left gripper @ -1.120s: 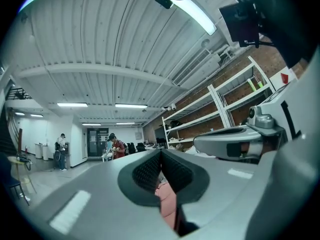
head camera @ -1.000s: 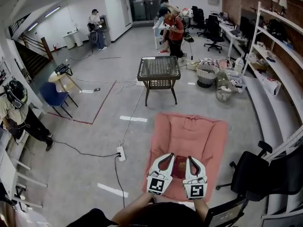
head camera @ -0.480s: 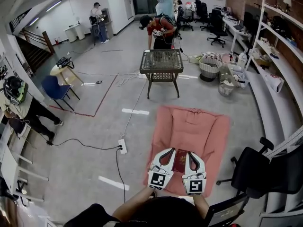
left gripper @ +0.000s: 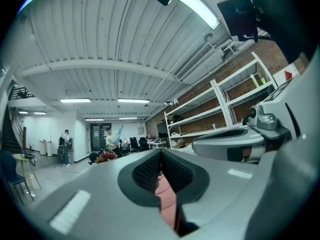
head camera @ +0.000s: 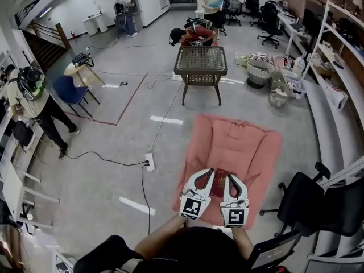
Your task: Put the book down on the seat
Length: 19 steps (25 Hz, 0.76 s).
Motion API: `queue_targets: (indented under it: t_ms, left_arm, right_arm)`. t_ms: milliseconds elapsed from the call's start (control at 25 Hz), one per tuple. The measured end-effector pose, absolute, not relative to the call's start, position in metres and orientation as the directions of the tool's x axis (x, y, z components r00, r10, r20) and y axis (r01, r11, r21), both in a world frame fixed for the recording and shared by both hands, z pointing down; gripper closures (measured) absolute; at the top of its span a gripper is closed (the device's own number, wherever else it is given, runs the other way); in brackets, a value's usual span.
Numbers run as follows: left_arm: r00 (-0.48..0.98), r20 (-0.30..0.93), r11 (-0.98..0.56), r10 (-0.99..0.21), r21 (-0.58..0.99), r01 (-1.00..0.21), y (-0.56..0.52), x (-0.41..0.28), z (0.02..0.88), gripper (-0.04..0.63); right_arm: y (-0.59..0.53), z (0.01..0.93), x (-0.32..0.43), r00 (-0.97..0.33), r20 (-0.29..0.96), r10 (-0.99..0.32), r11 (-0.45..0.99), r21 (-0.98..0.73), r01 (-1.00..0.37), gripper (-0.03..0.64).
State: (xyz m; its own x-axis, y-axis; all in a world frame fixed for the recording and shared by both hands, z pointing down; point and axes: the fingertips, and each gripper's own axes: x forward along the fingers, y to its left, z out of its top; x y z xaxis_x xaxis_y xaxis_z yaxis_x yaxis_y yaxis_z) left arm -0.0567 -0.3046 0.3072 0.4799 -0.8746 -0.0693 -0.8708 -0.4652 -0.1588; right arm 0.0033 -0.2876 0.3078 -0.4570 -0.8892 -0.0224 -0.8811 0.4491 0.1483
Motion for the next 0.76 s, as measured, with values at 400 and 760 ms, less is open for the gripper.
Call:
queue_targets:
  t_ms: [400, 760]
  left_arm:
    - [0.471, -0.059, -0.459, -0.88, -0.151, -0.876, -0.302, -0.054, 0.313, 0.594]
    - [0.51, -0.059, -0.496, -0.858, -0.159, -0.853, -0.308, -0.044, 0.314, 0.594]
  right_arm:
    - [-0.286, 0.311, 0.004, -0.465, -0.031, -0.885, 0.457, 0.141, -0.878, 0.607]
    - [-0.29, 0.314, 0.008, -0.438, -0.024, -0.899, 0.43, 0.149, -0.891, 0.607]
